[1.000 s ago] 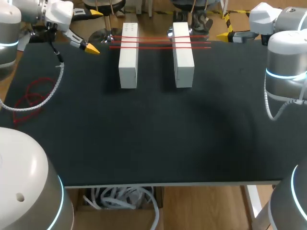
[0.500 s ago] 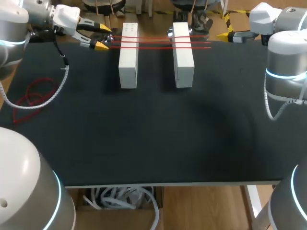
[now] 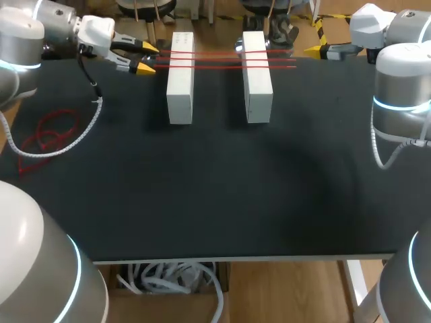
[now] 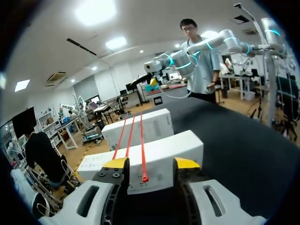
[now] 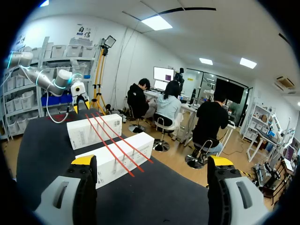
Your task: Grab the tape and strap the tape.
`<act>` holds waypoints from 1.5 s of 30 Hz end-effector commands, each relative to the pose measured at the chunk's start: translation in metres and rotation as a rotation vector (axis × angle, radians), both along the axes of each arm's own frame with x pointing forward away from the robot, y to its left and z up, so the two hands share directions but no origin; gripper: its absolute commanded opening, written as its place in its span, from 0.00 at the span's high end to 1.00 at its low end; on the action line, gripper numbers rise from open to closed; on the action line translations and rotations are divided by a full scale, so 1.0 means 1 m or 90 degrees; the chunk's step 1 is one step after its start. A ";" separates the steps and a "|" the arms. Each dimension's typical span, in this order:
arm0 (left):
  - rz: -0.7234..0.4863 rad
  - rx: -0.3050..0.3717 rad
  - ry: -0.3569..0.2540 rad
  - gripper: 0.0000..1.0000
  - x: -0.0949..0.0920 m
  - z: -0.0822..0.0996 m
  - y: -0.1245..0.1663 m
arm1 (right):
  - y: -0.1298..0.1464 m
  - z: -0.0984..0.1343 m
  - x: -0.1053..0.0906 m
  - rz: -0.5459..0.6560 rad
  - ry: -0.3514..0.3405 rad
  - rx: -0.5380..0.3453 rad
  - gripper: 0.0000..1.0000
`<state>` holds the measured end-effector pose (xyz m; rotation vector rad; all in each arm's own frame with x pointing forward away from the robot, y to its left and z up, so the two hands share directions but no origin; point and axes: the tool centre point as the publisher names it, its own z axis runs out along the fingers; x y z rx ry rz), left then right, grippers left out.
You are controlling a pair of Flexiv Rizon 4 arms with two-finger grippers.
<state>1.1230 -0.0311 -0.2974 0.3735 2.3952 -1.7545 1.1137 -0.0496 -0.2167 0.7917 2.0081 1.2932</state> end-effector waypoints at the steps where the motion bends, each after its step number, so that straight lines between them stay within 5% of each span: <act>1: -0.004 -0.019 0.002 0.71 0.004 -0.008 0.000 | 0.000 0.000 0.000 0.000 0.002 -0.001 0.00; 9: -0.002 -0.028 0.005 0.67 0.006 -0.013 0.000 | 0.000 0.000 0.000 0.000 0.002 -0.001 0.00; 25: 0.008 -0.047 0.013 0.78 0.008 -0.023 0.003 | 0.000 0.000 0.000 0.000 0.002 -0.001 0.00; 45: 0.009 -0.055 0.018 0.79 0.014 -0.028 0.010 | 0.000 0.000 0.000 0.000 0.002 -0.001 0.00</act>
